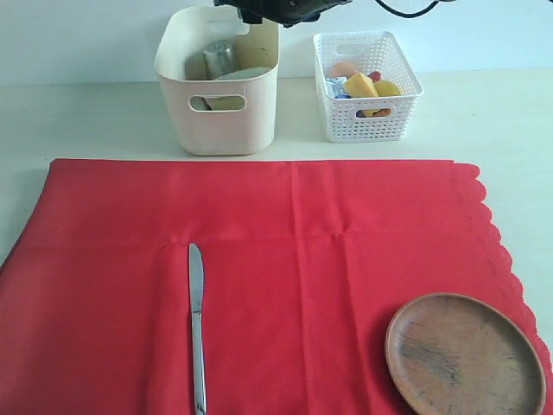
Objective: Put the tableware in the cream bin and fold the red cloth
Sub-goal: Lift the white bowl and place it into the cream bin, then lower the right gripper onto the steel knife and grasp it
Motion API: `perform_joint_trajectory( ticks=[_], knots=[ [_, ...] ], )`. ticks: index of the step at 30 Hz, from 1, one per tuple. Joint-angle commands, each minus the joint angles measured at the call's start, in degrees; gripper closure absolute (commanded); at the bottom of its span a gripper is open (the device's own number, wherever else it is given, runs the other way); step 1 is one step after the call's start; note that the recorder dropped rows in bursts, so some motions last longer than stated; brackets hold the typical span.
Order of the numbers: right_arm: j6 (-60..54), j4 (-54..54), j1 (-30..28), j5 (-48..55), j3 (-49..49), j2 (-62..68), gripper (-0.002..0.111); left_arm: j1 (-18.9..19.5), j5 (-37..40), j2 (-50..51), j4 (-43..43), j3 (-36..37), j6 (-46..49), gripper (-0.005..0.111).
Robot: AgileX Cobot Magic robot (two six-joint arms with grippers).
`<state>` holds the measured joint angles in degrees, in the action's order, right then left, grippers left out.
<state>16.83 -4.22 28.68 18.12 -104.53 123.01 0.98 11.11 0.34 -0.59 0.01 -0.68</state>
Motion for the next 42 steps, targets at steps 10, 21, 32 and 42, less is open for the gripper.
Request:
perform_joint_trajectory(
  ticks=[10,21,32,42],
  knots=[
    [-6.64,2.28,-0.09,19.43,0.07,-2.67,0.049,-0.33,0.15,-0.34,0.01,-0.01,0.01,0.104],
    [-13.68,3.84,3.03,33.05,0.17,-5.99,0.106,-0.33,0.15,-0.34,0.01,-0.01,0.01,0.104],
    [-15.41,3.72,16.17,32.96,4.96,-5.99,0.108,-0.33,0.15,-0.34,0.01,-0.01,0.01,0.104],
    [-15.28,5.75,23.09,24.00,20.13,-6.12,0.108,-0.33,0.15,-0.34,0.01,-0.01,0.01,0.104]
  ],
)
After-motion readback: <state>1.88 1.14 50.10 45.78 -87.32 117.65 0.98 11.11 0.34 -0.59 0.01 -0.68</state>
